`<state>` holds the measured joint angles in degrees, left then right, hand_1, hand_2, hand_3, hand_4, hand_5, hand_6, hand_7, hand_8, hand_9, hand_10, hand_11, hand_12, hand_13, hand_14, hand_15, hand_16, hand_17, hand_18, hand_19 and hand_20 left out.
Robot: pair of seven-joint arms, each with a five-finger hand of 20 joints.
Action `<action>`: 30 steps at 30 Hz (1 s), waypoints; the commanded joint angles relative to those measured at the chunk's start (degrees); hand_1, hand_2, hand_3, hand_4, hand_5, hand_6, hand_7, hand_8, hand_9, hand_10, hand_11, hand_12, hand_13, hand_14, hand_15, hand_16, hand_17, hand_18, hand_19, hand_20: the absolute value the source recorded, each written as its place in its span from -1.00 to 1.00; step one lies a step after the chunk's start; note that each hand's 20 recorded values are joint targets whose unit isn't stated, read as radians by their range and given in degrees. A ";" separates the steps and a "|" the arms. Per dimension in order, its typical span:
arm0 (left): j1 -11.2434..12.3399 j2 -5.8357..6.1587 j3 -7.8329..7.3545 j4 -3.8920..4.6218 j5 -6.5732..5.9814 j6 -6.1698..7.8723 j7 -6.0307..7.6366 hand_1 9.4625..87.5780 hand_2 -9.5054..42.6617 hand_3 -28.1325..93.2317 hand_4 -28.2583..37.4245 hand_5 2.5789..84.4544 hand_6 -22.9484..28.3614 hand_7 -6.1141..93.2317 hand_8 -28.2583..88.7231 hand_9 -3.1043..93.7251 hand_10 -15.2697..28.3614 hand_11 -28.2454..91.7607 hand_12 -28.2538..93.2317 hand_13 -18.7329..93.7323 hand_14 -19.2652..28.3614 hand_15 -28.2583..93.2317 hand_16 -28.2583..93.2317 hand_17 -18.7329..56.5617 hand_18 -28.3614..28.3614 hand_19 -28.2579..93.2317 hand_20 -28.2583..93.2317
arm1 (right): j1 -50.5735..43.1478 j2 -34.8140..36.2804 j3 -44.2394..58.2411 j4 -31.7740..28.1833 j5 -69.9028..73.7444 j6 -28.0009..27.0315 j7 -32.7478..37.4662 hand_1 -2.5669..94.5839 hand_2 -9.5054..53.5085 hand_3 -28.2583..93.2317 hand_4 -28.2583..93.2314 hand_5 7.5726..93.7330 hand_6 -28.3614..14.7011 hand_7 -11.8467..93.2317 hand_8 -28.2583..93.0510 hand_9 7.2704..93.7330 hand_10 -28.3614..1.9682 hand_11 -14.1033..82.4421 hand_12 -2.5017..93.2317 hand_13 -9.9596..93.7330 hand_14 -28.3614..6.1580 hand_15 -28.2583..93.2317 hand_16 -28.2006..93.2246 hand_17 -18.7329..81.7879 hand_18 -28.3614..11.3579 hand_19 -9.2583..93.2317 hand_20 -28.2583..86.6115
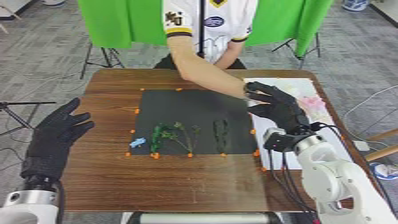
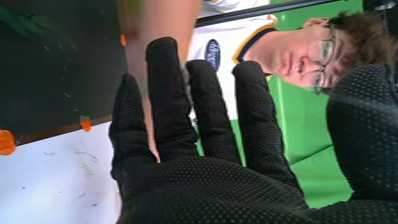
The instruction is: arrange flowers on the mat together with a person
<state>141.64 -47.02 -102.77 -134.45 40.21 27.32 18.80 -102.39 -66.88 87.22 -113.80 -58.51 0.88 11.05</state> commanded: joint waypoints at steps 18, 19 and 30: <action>-0.78 2.00 0.74 -0.51 0.11 0.07 0.98 -0.62 -0.44 0.79 -0.98 -0.26 0.16 -0.54 -0.72 -0.32 0.54 0.01 -0.38 -0.28 0.86 0.48 -0.74 -0.71 0.80 0.38 -0.36 | -1.01 0.67 0.67 -0.56 -0.18 0.34 -0.89 -0.48 -0.63 0.67 -0.98 -0.15 0.41 -0.46 -0.74 -0.11 -0.02 -0.40 -0.65 -0.04 -0.36 0.36 -0.39 -0.52 -0.61 0.16 -0.16; -0.68 2.03 0.78 -0.55 0.19 0.29 1.22 -0.62 -0.44 0.79 -0.98 -0.26 0.16 -0.54 -0.72 -0.32 0.54 0.02 -0.38 -0.28 0.87 0.49 -0.73 -0.71 0.80 0.38 -0.36 | -0.86 0.71 0.55 -0.49 -0.32 0.43 -0.99 -0.48 -0.63 0.67 -0.98 -0.15 0.41 -0.46 -0.74 -0.11 -0.01 -0.41 -0.65 -0.04 -0.36 0.36 -0.39 -0.52 -0.61 0.16 -0.16; -0.20 2.86 0.91 -0.57 -0.89 0.87 2.11 -0.62 -0.44 0.79 -0.97 -0.26 0.17 -0.54 -0.71 -0.31 0.56 0.03 -0.38 -0.28 0.87 0.50 -0.74 -0.71 0.80 0.36 -0.36 | -1.03 0.70 0.58 -0.27 -0.55 0.36 -0.82 -0.48 -0.63 0.66 -0.98 -0.15 0.42 -0.46 -0.74 -0.11 -0.02 -0.40 -0.65 -0.04 -0.35 0.37 -0.39 -0.52 -0.61 0.16 -0.16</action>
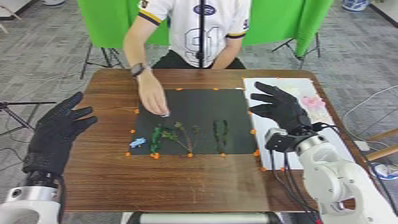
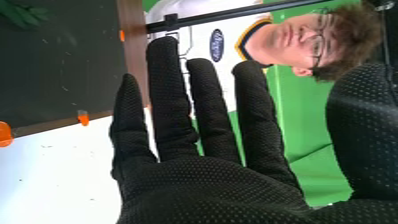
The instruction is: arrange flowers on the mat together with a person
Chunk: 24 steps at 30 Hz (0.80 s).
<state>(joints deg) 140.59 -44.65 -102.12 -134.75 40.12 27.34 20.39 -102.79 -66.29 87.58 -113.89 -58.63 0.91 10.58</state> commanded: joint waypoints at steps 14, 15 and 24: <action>1.42 -0.09 0.03 -0.49 -0.79 1.08 0.35 -0.62 -0.44 0.79 -0.98 -0.26 0.17 -0.53 -0.72 -0.30 0.57 0.05 -0.38 -0.28 0.87 0.50 -0.75 -0.72 0.79 0.36 -0.36 | -0.74 0.12 0.14 -0.21 -0.87 0.57 -0.30 -0.47 -0.63 0.67 -0.98 -0.15 0.41 -0.46 -0.74 -0.10 -0.02 -0.40 -0.65 -0.03 -0.36 0.37 -0.39 -0.52 -0.61 0.17 -0.16; 1.48 -0.19 0.04 -0.50 -0.74 1.05 0.36 -0.63 -0.44 0.79 -0.98 -0.26 0.17 -0.53 -0.72 -0.30 0.57 0.05 -0.38 -0.28 0.87 0.50 -0.75 -0.72 0.79 0.36 -0.36 | -0.69 0.11 0.09 -0.19 -0.86 0.64 -0.29 -0.47 -0.63 0.67 -0.98 -0.15 0.41 -0.46 -0.75 -0.10 -0.02 -0.40 -0.65 -0.03 -0.36 0.37 -0.39 -0.52 -0.61 0.17 -0.16; 1.99 0.37 0.33 -0.65 -1.22 1.41 1.38 -0.62 -0.44 0.79 -0.98 -0.26 0.17 -0.53 -0.72 -0.30 0.58 0.05 -0.38 -0.28 0.87 0.50 -0.75 -0.72 0.79 0.36 -0.36 | -0.24 2.10 0.22 -0.87 -5.41 2.90 -0.32 -0.47 -0.63 0.67 -0.98 -0.15 0.41 -0.46 -0.75 -0.11 -0.02 -0.40 -0.65 -0.03 -0.37 0.38 -0.39 -0.48 -0.66 0.21 -0.15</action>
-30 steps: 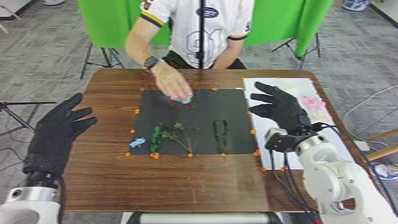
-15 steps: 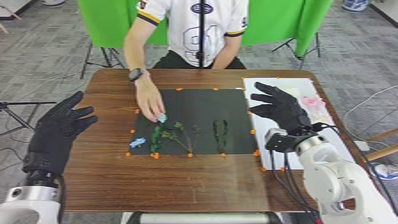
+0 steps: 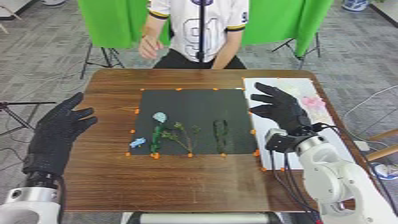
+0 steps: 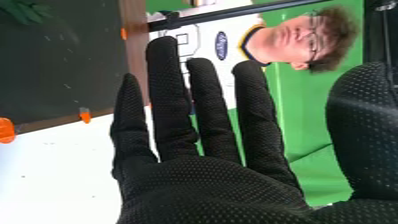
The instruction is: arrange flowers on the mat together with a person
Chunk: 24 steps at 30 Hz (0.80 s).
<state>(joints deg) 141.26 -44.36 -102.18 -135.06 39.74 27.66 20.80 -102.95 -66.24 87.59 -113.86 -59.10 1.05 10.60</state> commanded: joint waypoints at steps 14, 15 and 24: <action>1.57 -0.58 -0.03 -0.63 -0.27 1.21 0.42 -0.62 -0.44 0.79 -0.98 -0.26 0.17 -0.53 -0.72 -0.30 0.57 0.05 -0.38 -0.28 0.87 0.50 -0.75 -0.72 0.79 0.36 -0.36 | 6.61 12.47 -4.38 2.68 -34.91 14.94 13.61 -0.38 -0.71 0.65 -0.96 -0.17 0.38 -0.47 -0.74 -0.21 -0.17 -0.40 -0.65 0.12 -0.33 0.50 -0.39 -0.25 -0.85 0.42 -0.18; 1.36 -0.72 0.00 -0.56 -0.21 0.98 0.21 -0.62 -0.44 0.79 -0.97 -0.26 0.17 -0.53 -0.72 -0.30 0.57 0.05 -0.38 -0.28 0.87 0.50 -0.75 -0.72 0.79 0.36 -0.36 | 7.00 12.82 -4.46 3.08 -37.14 14.53 16.22 -0.38 -0.71 0.64 -0.96 -0.17 0.38 -0.47 -0.74 -0.21 -0.18 -0.40 -0.65 0.12 -0.32 0.50 -0.39 -0.25 -0.86 0.42 -0.19; 0.99 -0.80 0.16 -0.54 0.20 0.92 -0.07 -0.62 -0.44 0.79 -0.97 -0.26 0.17 -0.53 -0.72 -0.30 0.58 0.05 -0.38 -0.28 0.87 0.50 -0.75 -0.72 0.79 0.36 -0.36 | 11.96 16.44 -10.35 6.84 -57.86 11.39 36.05 -0.36 -0.75 0.63 -0.93 -0.18 0.35 -0.47 -0.73 -0.21 -0.28 -0.40 -0.66 0.15 -0.33 0.52 -0.42 -0.18 -0.87 0.51 -0.33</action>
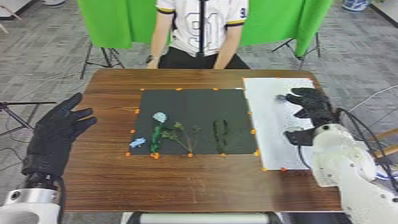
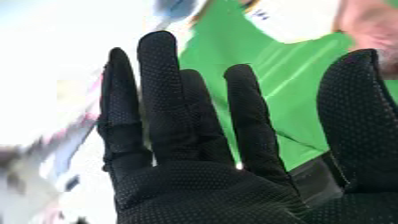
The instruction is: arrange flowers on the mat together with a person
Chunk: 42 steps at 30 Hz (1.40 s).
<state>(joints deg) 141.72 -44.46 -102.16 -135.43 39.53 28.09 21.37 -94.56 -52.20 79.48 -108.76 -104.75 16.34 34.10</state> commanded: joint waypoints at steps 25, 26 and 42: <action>-0.31 -0.64 0.47 0.04 -0.31 -0.64 -1.23 -0.62 -0.44 0.79 -0.97 -0.26 0.18 -0.53 -0.72 -0.30 0.58 0.06 -0.38 -0.28 0.87 0.50 -0.75 -0.75 0.77 0.33 -0.34 | 15.02 6.23 -15.83 16.67 -24.06 -20.60 22.05 0.14 -1.00 0.57 -0.99 0.35 0.34 -0.48 -0.65 0.48 0.01 -0.32 -0.64 0.56 -0.03 0.37 -0.37 0.17 -0.62 0.85 -0.77; -0.27 -0.61 0.57 0.06 -0.34 -0.65 -1.17 -0.62 -0.44 0.79 -0.97 -0.26 0.18 -0.53 -0.72 -0.30 0.58 0.06 -0.38 -0.28 0.87 0.50 -0.75 -0.75 0.77 0.33 -0.34 | 14.84 6.38 -16.17 16.85 -24.68 -20.05 21.84 0.19 -1.00 0.52 -1.00 0.42 0.35 -0.47 -0.60 0.58 0.11 -0.40 -0.55 0.59 0.02 0.34 -0.33 0.20 -0.57 0.85 -0.76; 3.02 -1.44 -2.19 -0.53 -2.57 -0.30 1.69 -0.62 -0.44 0.79 -0.98 -0.26 0.18 -0.53 -0.72 -0.30 0.58 0.05 -0.38 -0.28 0.87 0.50 -0.75 -0.75 0.77 0.34 -0.34 | 9.39 7.53 -13.43 7.66 -35.95 -2.74 21.30 0.38 -1.00 0.42 -1.00 0.82 0.42 -0.42 -0.45 1.00 0.58 -0.36 -0.25 0.81 0.40 0.30 -0.14 0.26 -0.42 0.97 -0.68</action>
<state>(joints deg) 141.71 -44.91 -102.68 -135.46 38.82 27.82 21.14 -82.89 -45.90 63.82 -93.31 -136.64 9.12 55.82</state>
